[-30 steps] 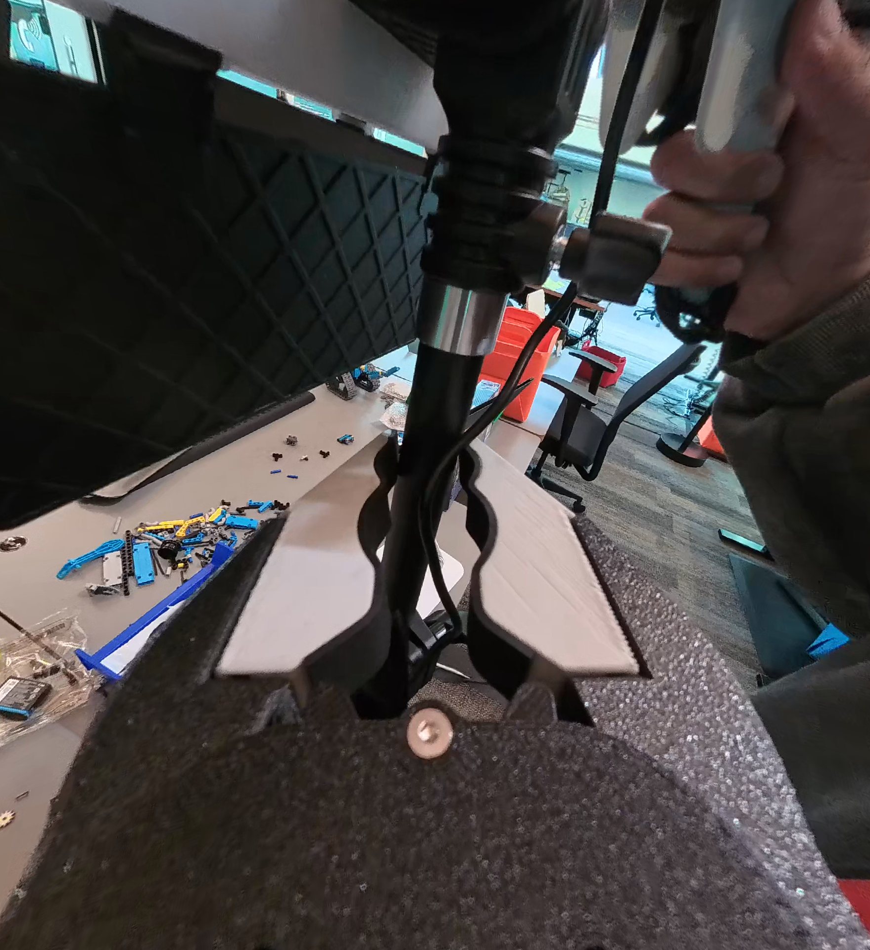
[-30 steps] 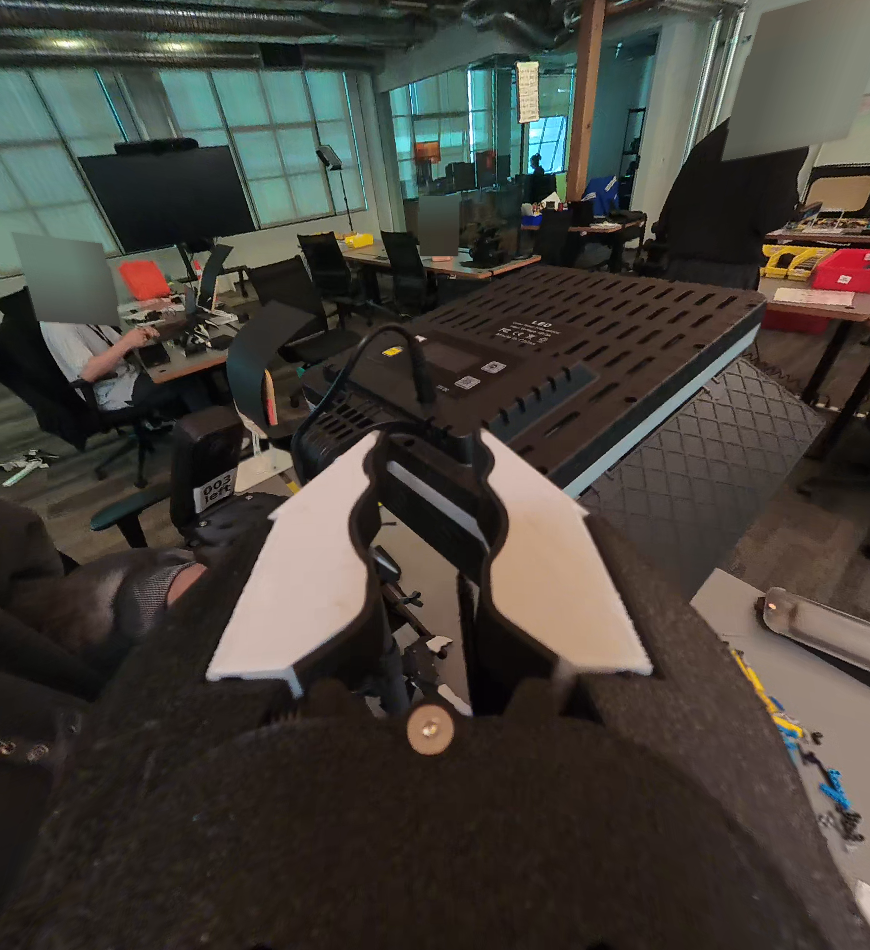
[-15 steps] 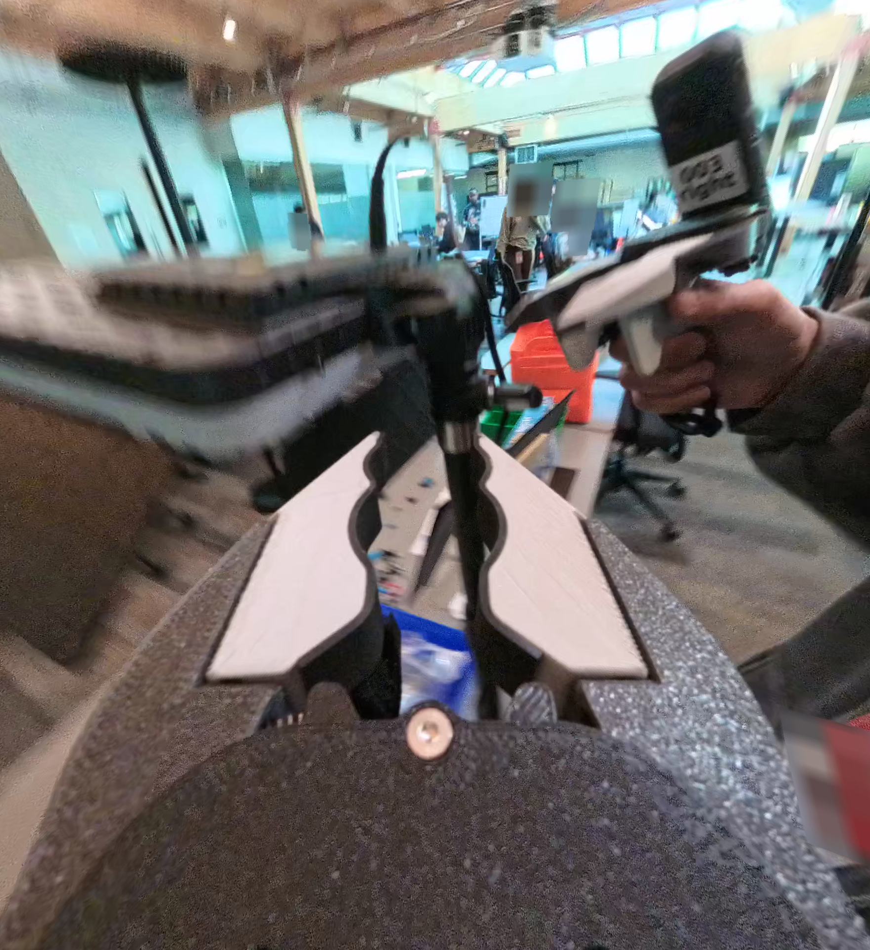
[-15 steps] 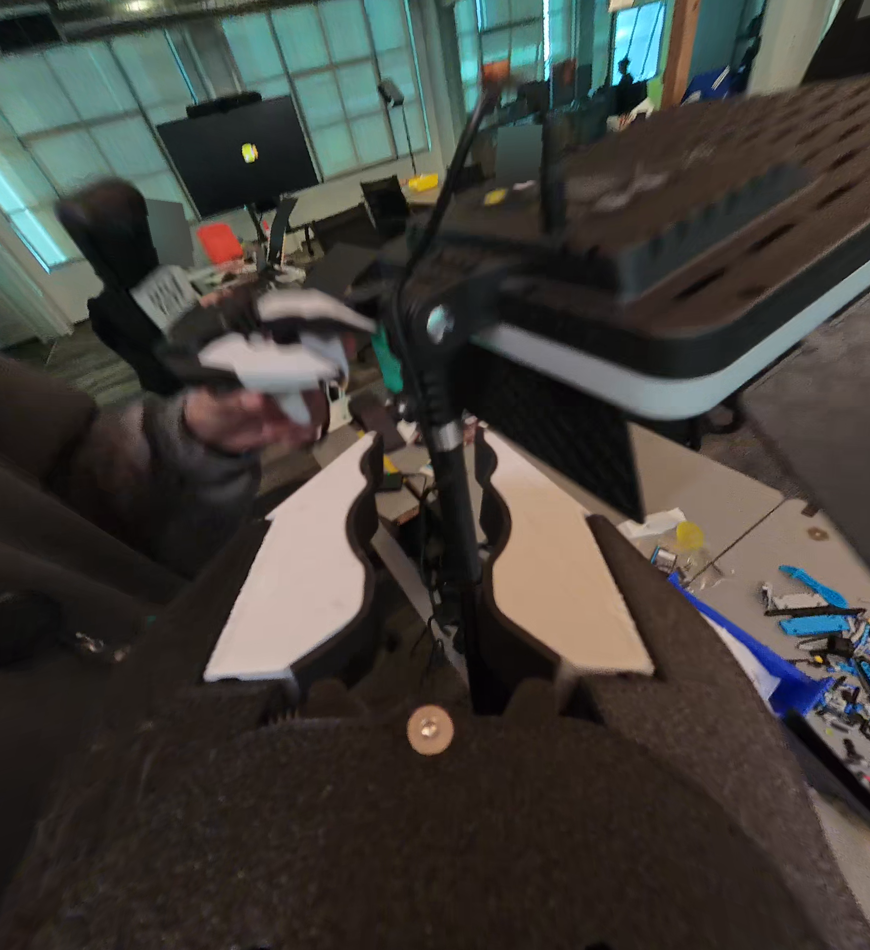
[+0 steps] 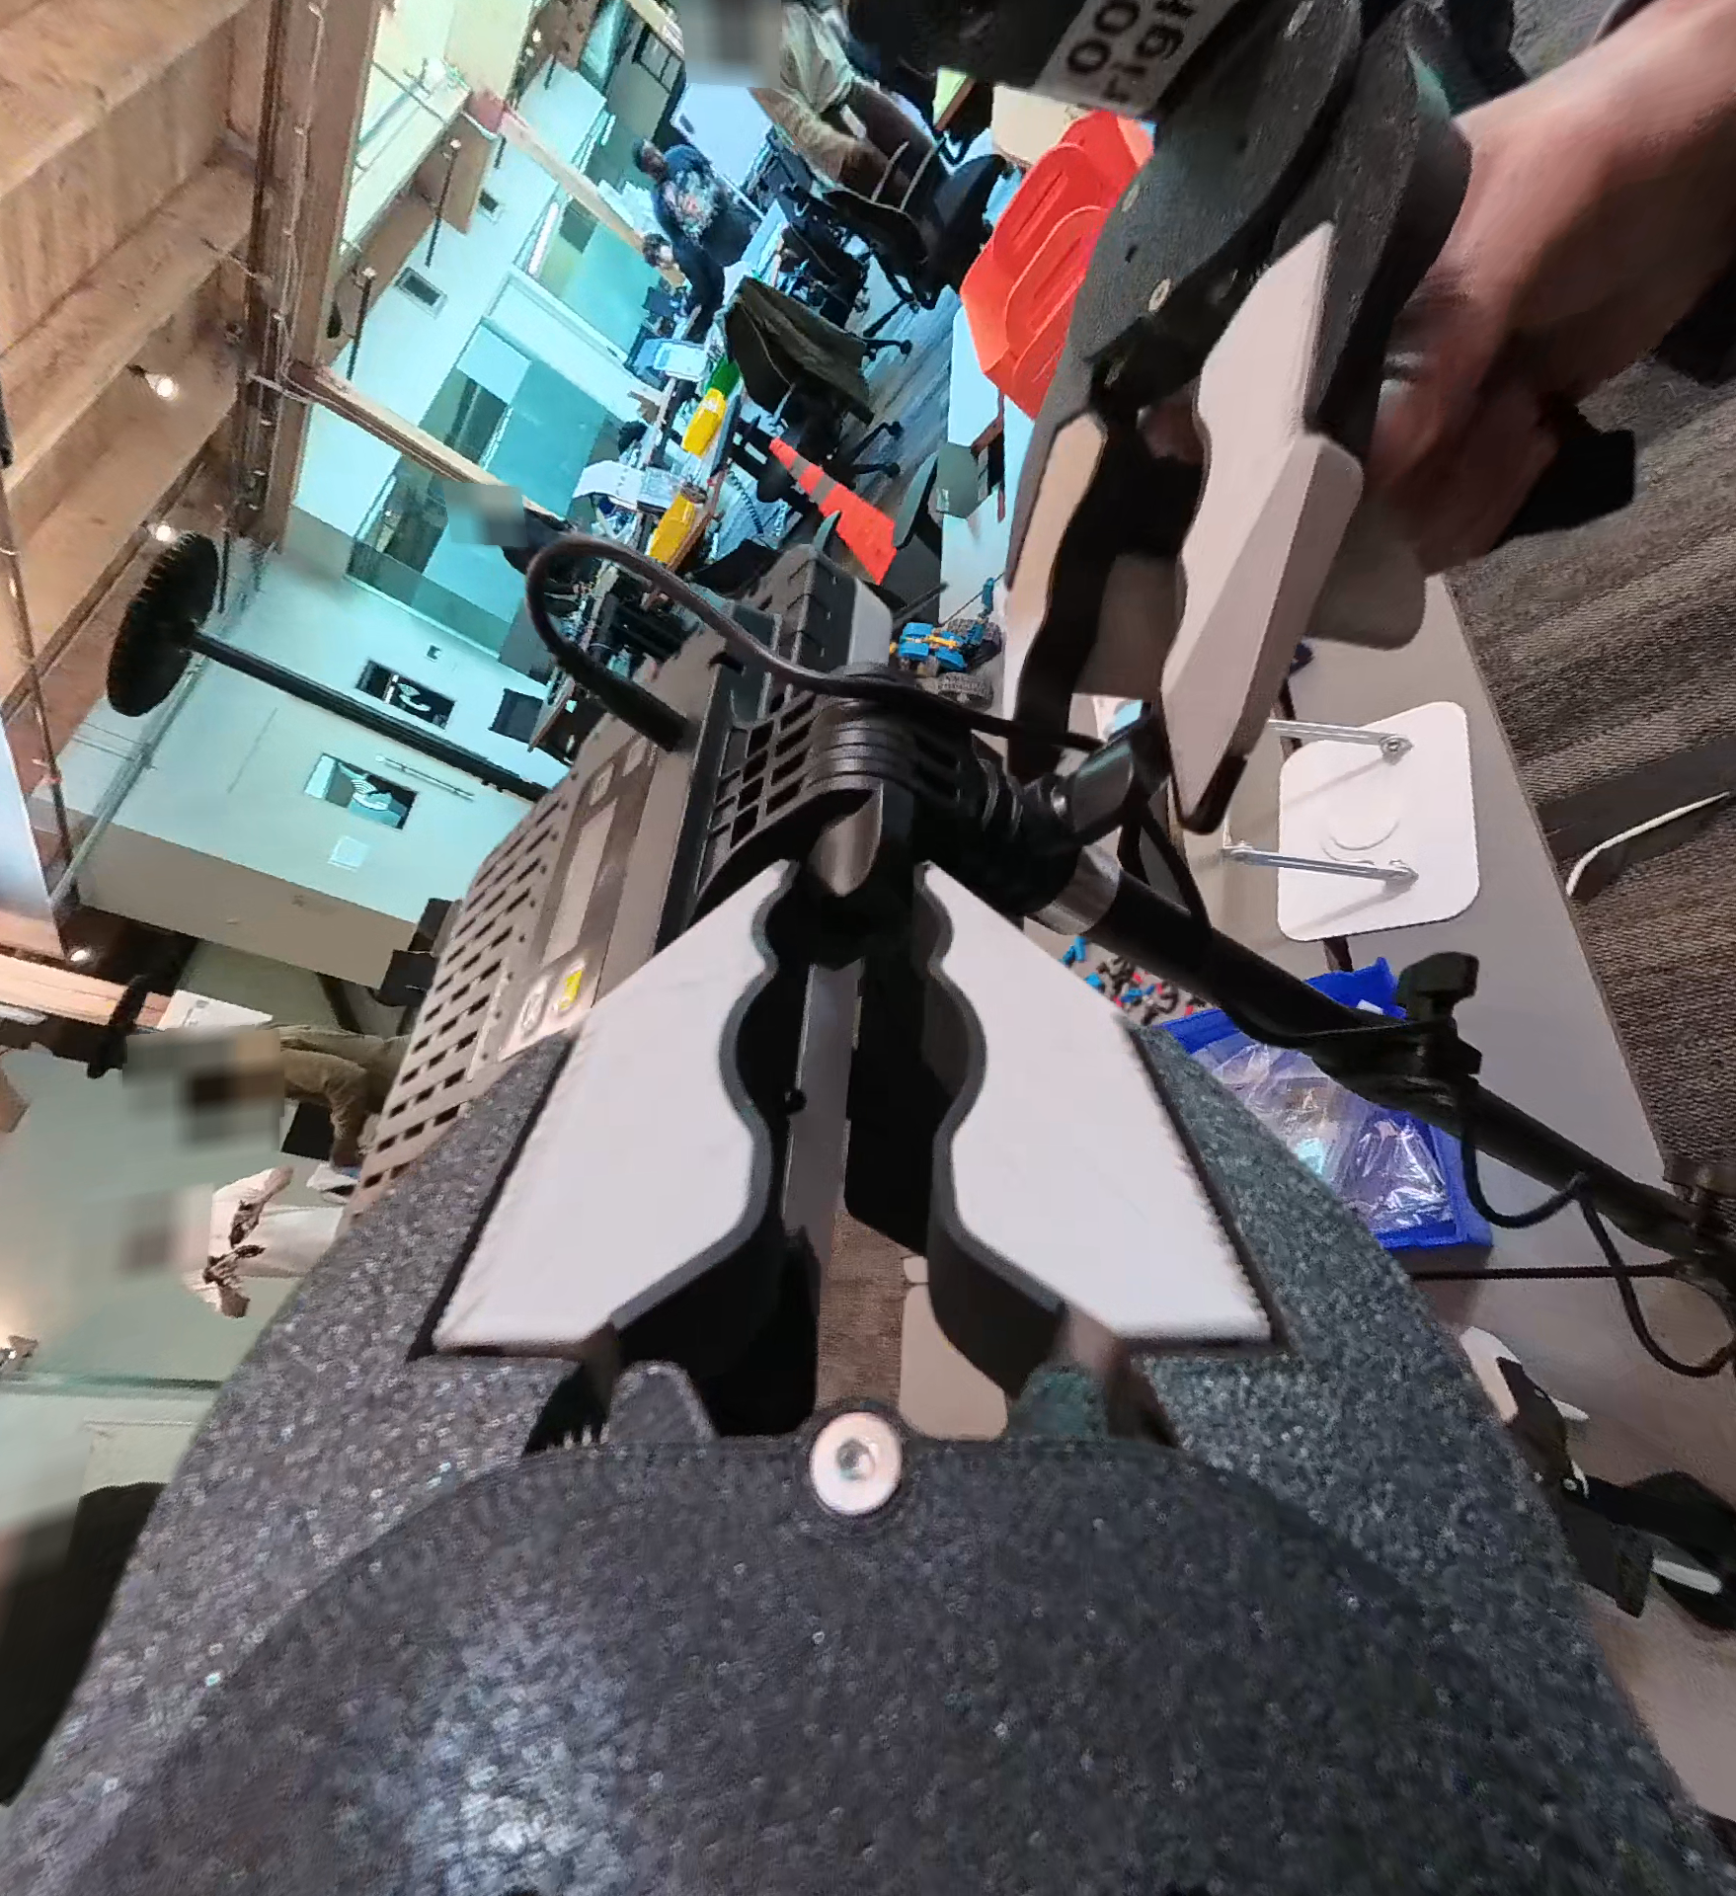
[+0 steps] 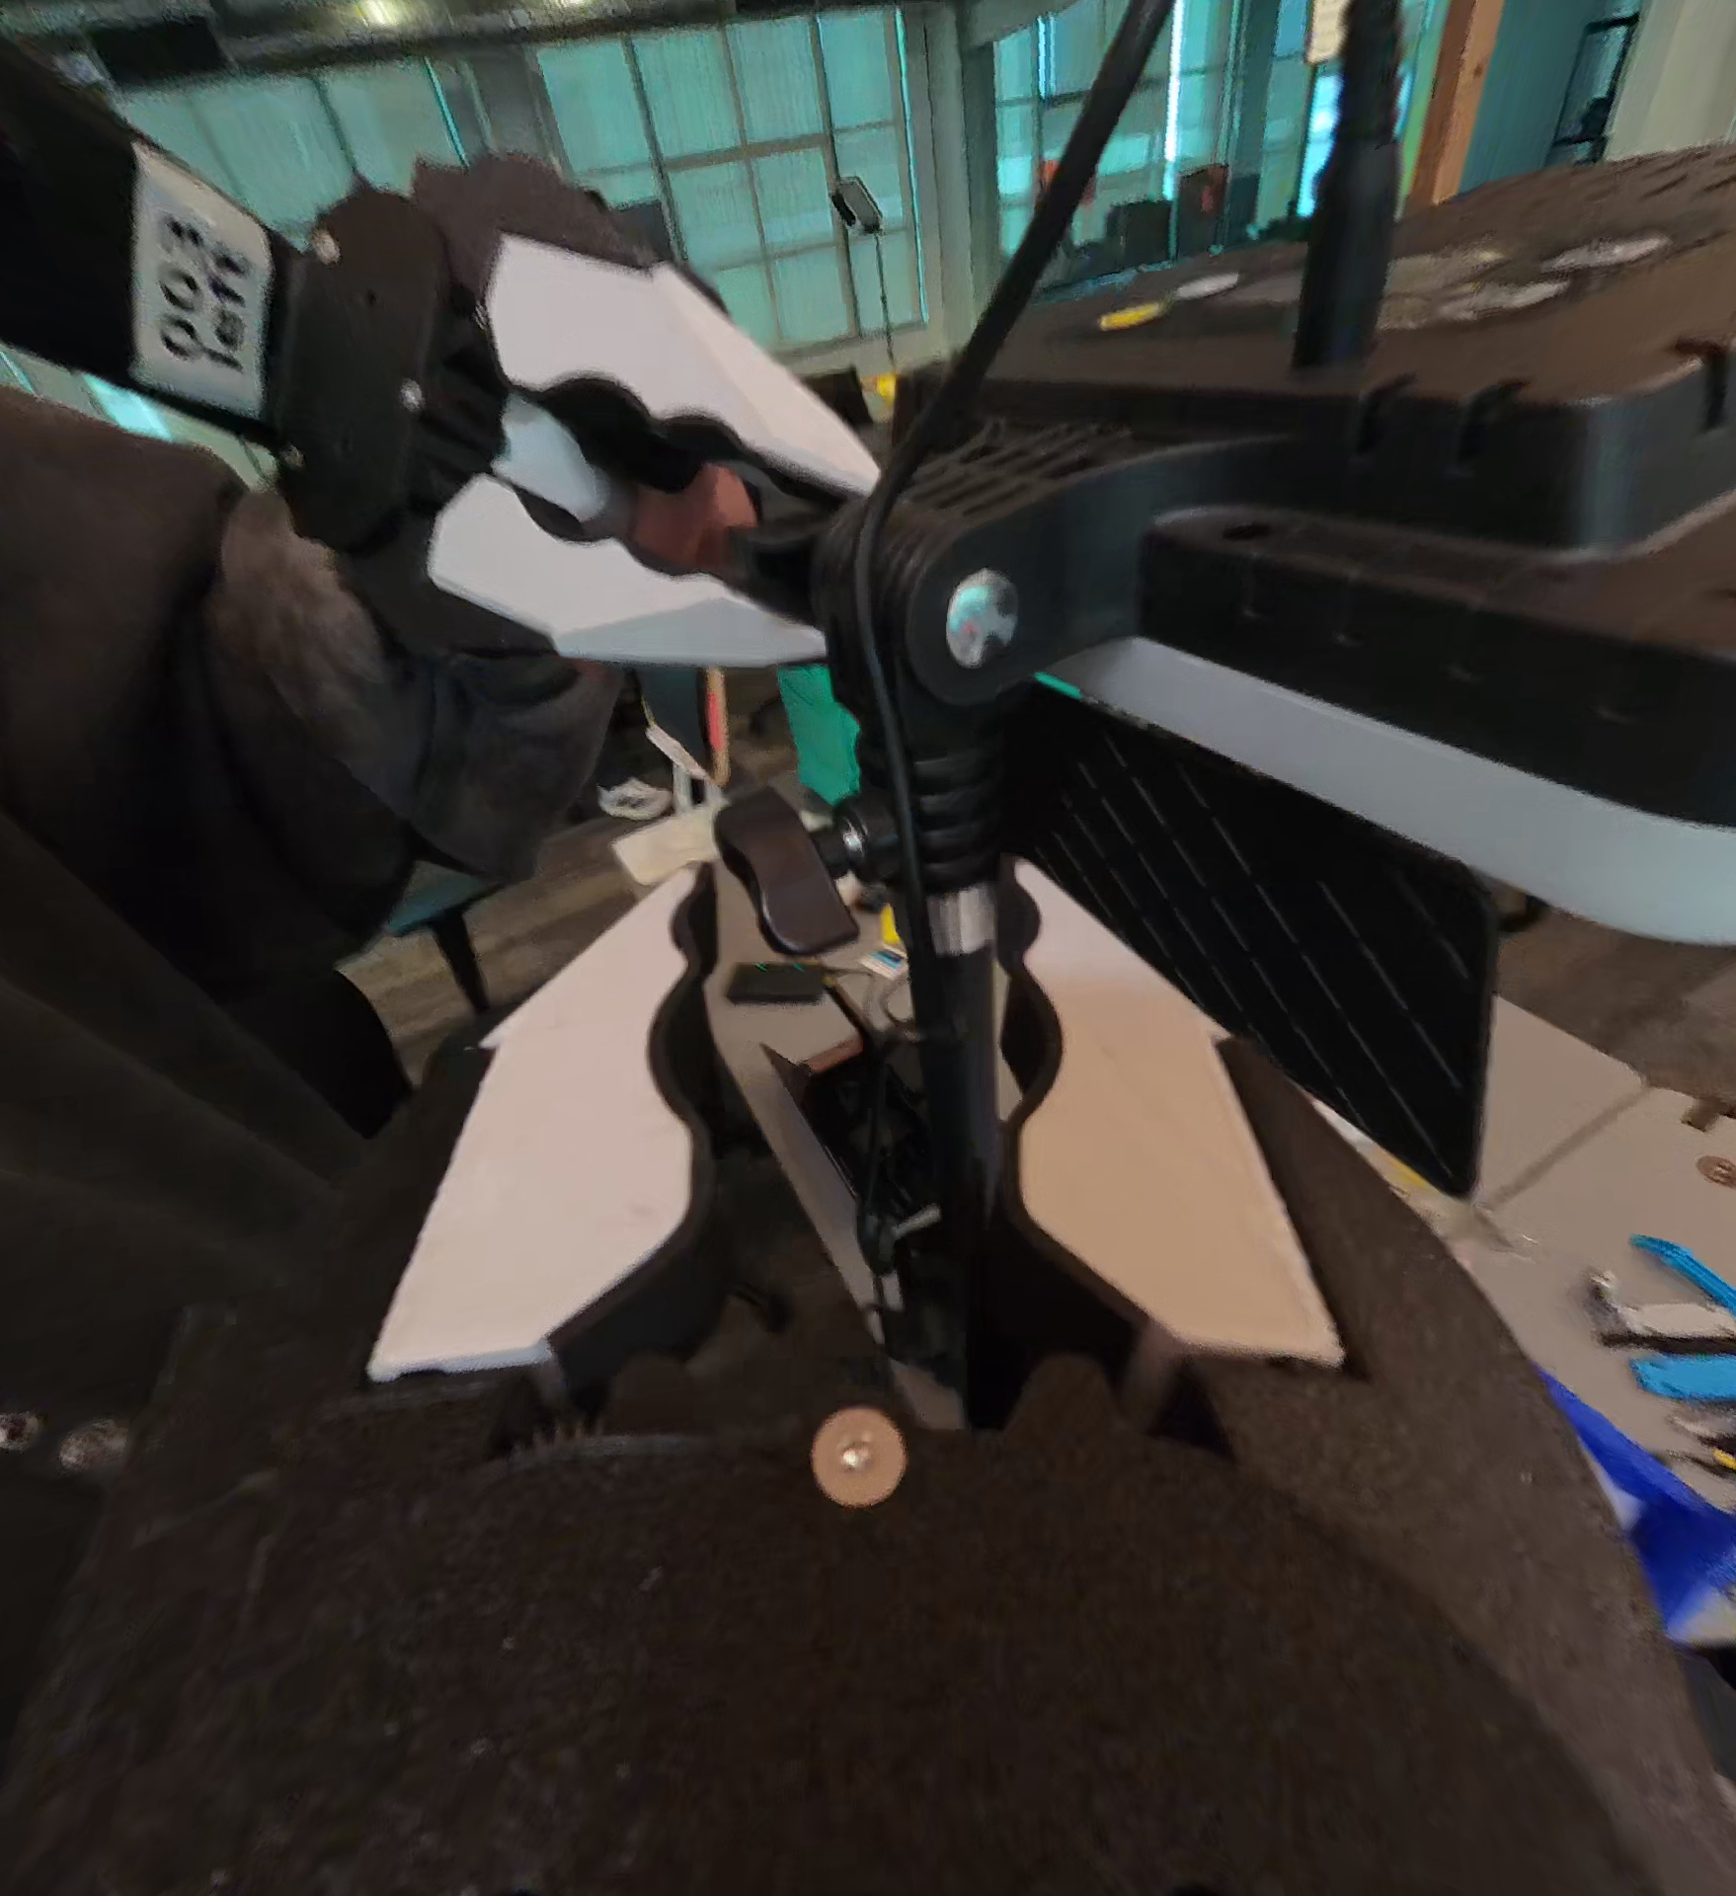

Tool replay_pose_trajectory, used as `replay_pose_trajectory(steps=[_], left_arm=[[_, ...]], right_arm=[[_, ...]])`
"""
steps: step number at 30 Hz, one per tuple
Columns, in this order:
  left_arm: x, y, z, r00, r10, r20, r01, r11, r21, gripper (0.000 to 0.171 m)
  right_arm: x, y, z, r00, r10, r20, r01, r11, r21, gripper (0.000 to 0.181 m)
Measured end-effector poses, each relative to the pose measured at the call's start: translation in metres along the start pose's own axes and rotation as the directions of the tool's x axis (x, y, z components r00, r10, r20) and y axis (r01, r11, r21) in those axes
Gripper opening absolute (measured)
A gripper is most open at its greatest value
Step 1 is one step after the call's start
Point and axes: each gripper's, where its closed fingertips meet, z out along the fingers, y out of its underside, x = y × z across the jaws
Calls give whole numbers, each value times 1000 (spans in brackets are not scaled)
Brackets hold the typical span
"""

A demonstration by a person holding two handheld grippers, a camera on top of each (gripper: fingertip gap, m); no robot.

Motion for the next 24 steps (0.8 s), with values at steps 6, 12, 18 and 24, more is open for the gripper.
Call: replay_pose_trajectory(steps=[6, 12, 18, 24], left_arm=[[0, -2, 2, 984, -176, -28, 175, 984, -16, 23], [1, 0, 1, 967, -253, -27, 250, 965, -77, 23], [2, -1, 1, 957, -286, -47, 281, 955, -93, 23], [2, -2, 1, 919, -389, -70, 382, 919, -95, 24]], right_arm=[[1, -29, 0, 937, 284, 202, -304, 949, 77, 54], [8, -28, 11, 958, 233, 169, -243, 969, 46, 34], [8, -27, 11, 966, 198, 163, -206, 978, 32, 33], [8, -27, 11, 968, 200, 151, -209, 977, 42, 33]])
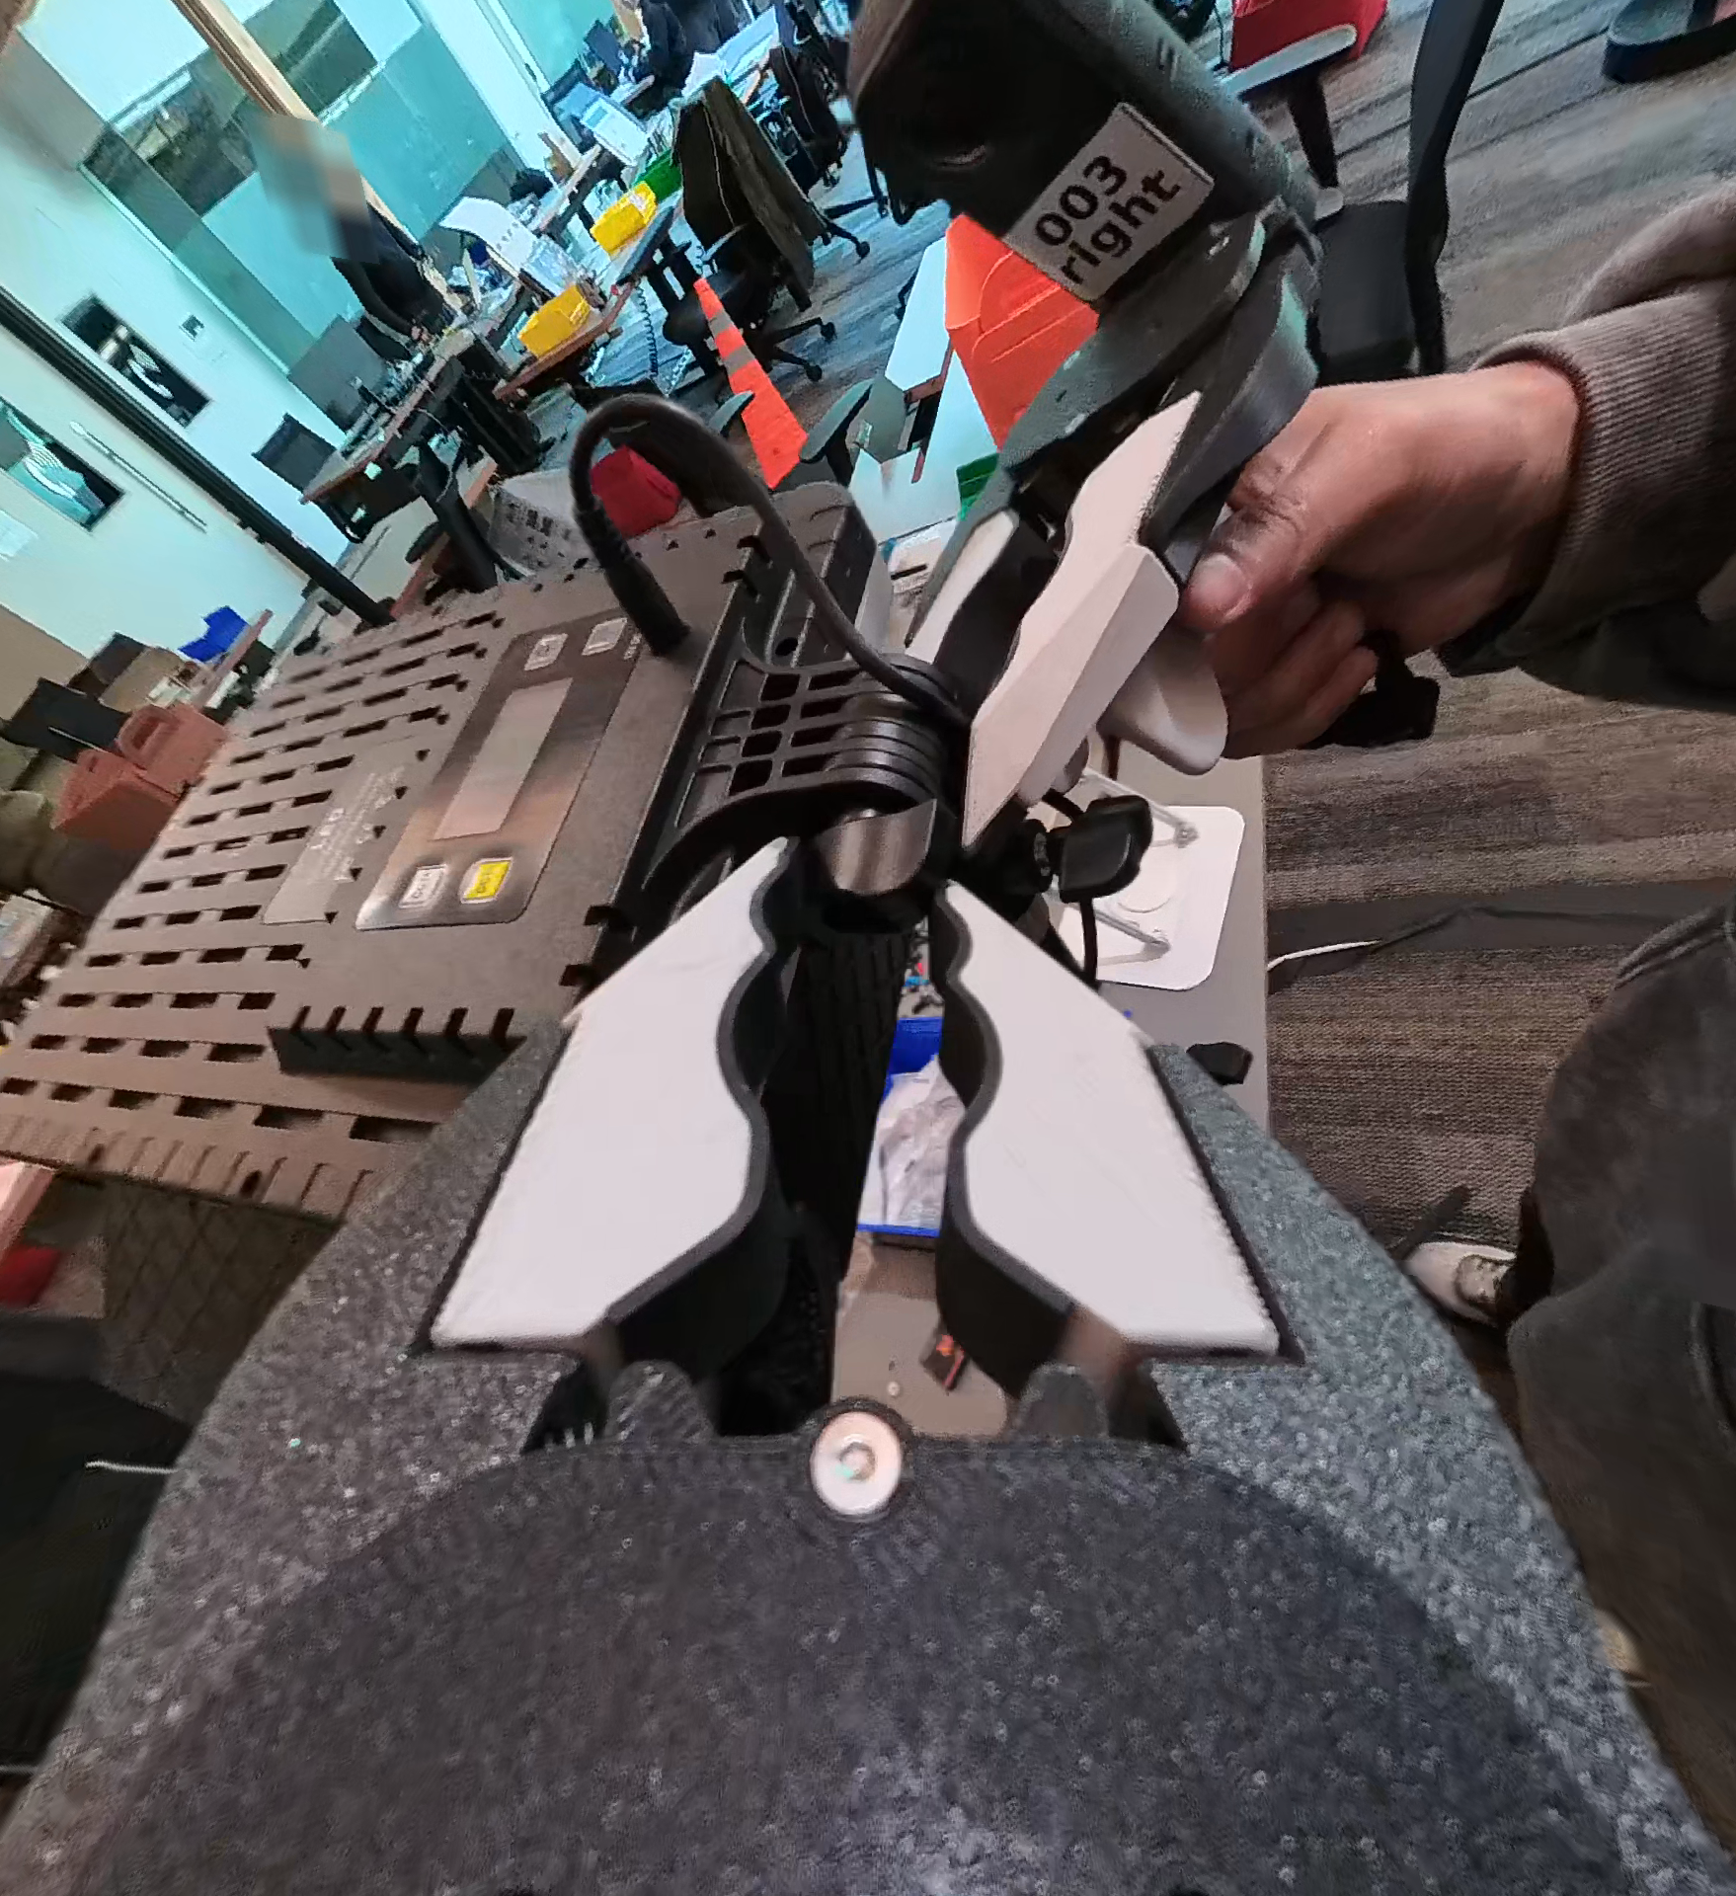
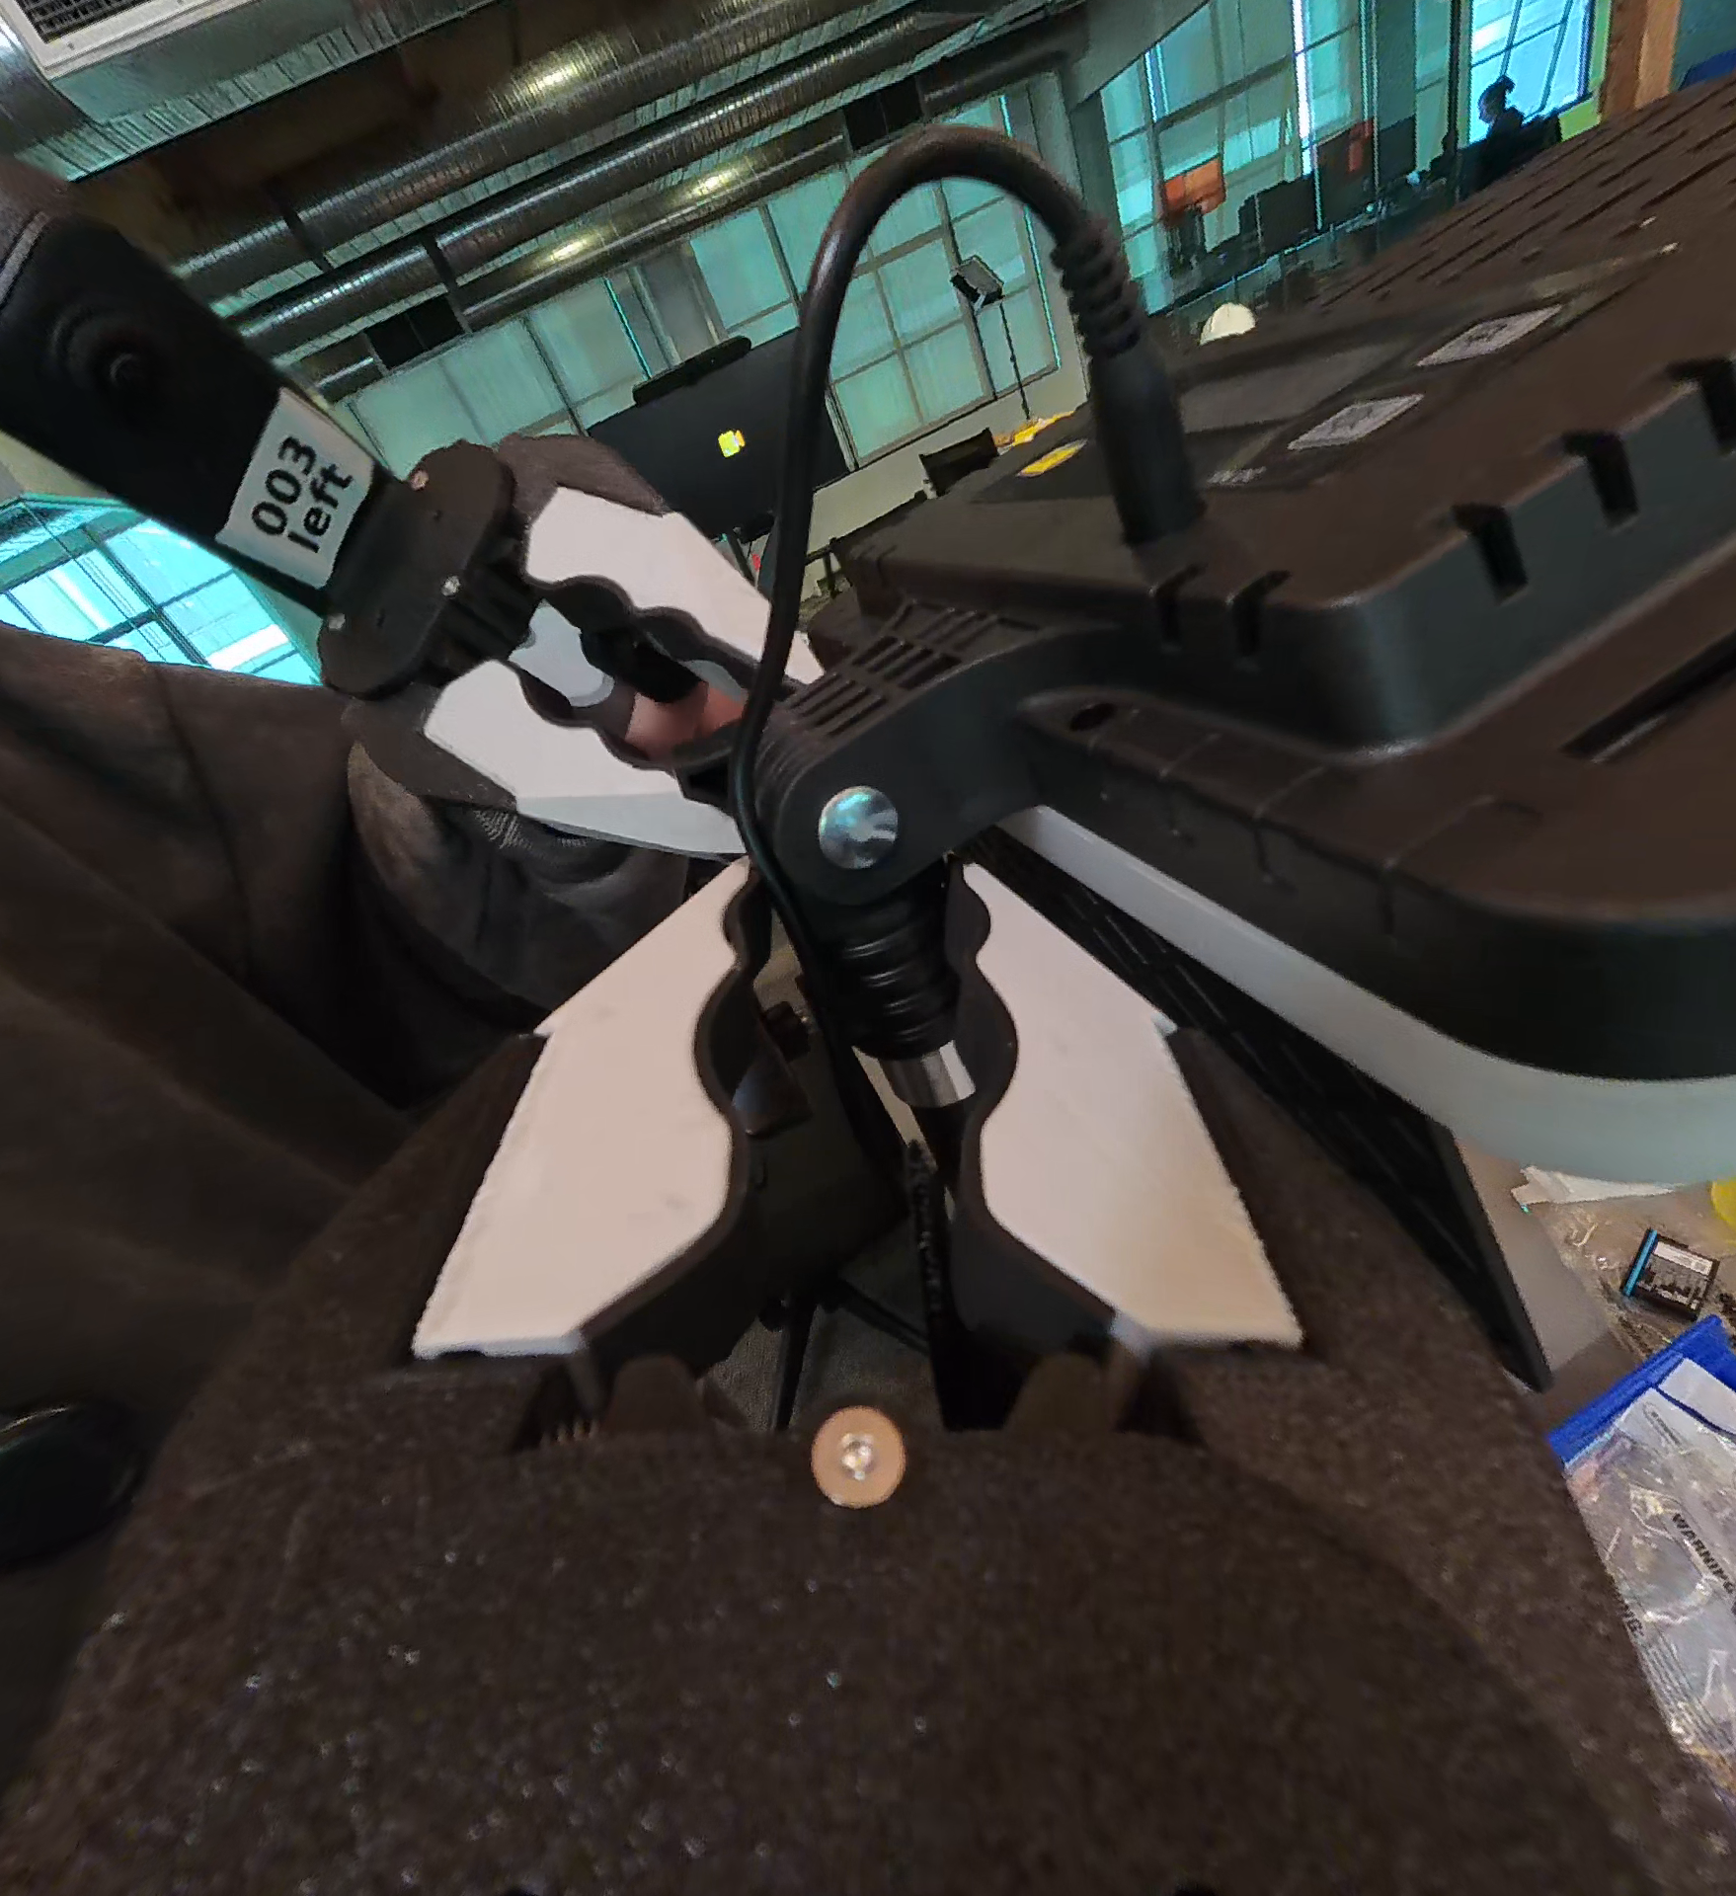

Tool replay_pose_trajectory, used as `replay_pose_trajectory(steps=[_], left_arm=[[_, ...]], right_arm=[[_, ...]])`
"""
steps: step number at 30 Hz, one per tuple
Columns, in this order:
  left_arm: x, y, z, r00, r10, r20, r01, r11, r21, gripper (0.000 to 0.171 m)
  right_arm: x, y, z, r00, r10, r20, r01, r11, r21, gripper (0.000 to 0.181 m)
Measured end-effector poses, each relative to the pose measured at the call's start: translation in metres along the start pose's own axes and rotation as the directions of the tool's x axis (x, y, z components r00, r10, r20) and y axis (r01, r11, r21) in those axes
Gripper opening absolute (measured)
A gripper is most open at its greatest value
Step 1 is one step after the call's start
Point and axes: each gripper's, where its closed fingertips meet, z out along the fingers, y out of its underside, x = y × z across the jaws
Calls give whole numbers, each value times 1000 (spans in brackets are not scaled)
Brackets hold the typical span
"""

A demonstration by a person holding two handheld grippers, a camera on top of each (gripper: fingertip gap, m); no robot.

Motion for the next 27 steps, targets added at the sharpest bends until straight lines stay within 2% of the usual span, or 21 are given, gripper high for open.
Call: replay_pose_trajectory(steps=[3, 8, 9, 11, 12, 13, 15, 16, 18, 20, 21, 22, 24, 27], left_arm=[[1, 0, -1, 998, -55, -13, 55, 999, 3, 25], [5, -4, -4, 1000, -1, 21, 0, 999, 40, 27], [5, -4, -6, 999, -42, 23, 40, 998, 49, 28], [2, -3, -15, 973, -225, 52, 220, 972, 88, 33], [2, -3, -20, 935, -352, 40, 344, 930, 130, 31], [5, -5, -25, 872, -489, 0, 482, 860, 170, 31], [14, -8, -28, 685, -718, -123, 726, 658, 201, 36], [16, -10, -28, 584, -791, -183, 809, 552, 200, 44], [11, -15, -28, 408, -869, -280, 911, 365, 194, 59], [2, -15, -26, 255, -905, -339, 963, 206, 176, 59], [-1, -17, -25, 197, -906, -376, 976, 144, 163, 59], [-2, -17, -22, 152, -903, -401, 984, 101, 145, 58], [-1, -18, -16, 98, -899, -426, 992, 52, 118, 54], [1, -15, -5, 59, -904, -424, 996, 25, 86, 41]], right_arm=[[0, 0, 0, 1000, 3, -3, -3, 1000, 5, 33], [-5, 2, -2, 1000, 19, 18, -19, 1000, 10, 34], [-6, 2, -4, 1000, 22, 22, -22, 1000, 22, 34], [-7, 2, -13, 1000, 17, 19, -18, 999, 45, 38], [-7, 3, -19, 1000, 12, 9, -13, 999, 52, 39], [-6, 5, -26, 1000, 8, -7, -7, 998, 56, 39], [-3, 11, -35, 999, 14, -30, -12, 998, 57, 39], [-3, 14, -36, 999, 29, -26, -27, 998, 58, 41], [-3, 21, -33, 998, 57, -11, -56, 998, 34, 46], [-4, 29, -28, 999, 45, -13, -45, 999, -11, 48], [-4, 29, -26, 999, 25, -25, -25, 1000, -13, 48], [-5, 29, -25, 999, 6, -35, -6, 1000, -10, 47], [-5, 32, -23, 998, -14, -54, 13, 1000, -17, 46], [-5, 37, -17, 998, -28, -62, 27, 999, -32, 46]])
